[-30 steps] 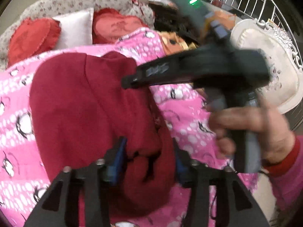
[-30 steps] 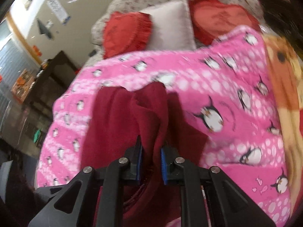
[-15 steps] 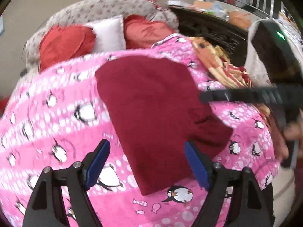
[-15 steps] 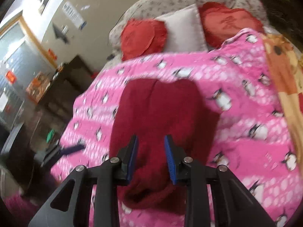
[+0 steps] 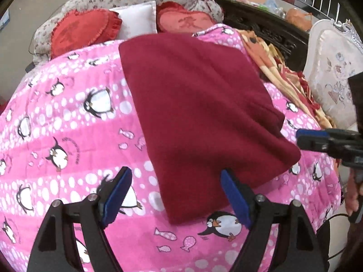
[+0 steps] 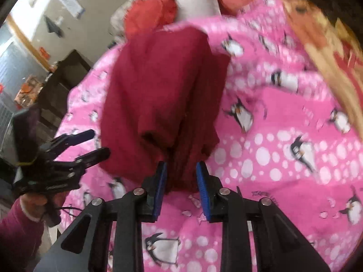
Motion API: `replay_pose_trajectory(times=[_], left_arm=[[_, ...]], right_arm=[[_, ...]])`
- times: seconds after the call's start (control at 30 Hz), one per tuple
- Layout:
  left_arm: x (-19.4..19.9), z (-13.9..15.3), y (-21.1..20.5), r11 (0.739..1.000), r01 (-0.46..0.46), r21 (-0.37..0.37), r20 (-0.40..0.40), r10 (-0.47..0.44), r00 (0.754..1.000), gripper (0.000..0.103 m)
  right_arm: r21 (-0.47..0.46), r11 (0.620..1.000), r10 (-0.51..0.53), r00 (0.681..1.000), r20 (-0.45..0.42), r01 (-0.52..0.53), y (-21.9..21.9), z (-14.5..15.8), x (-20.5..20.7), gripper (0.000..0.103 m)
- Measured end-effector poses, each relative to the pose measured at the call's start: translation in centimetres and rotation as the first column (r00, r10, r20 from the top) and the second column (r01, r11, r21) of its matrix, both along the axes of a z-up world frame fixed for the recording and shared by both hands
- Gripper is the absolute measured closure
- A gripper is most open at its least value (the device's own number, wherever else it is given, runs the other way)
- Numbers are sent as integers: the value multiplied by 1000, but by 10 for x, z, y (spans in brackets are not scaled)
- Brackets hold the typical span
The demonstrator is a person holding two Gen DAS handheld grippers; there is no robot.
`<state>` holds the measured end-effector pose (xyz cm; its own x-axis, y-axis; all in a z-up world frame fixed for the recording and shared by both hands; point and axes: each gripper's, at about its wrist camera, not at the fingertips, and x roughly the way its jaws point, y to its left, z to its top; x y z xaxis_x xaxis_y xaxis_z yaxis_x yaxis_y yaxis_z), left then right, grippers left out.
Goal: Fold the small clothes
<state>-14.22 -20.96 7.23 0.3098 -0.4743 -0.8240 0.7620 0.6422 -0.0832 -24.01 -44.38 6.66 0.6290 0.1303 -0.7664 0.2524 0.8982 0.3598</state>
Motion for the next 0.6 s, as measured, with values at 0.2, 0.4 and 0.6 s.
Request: replay_pose_trajectory(times=[0.2,0.4,0.6], left_arm=[[-1,0,-4,1000,-15,-1,-13,15,1000,19],[-2,-9,-5,1000,-19,15,-25,19,1000,19],[-2,-4,-5,999,-34,-8,-26,33,999,19]], right_arm=[[23,998,59,998,25,-60,20,2,24,98],[13,1000,22,999,-39,-22,22,-22,16,103],[64,998,22,999,42,-24,10,-8,4,103]])
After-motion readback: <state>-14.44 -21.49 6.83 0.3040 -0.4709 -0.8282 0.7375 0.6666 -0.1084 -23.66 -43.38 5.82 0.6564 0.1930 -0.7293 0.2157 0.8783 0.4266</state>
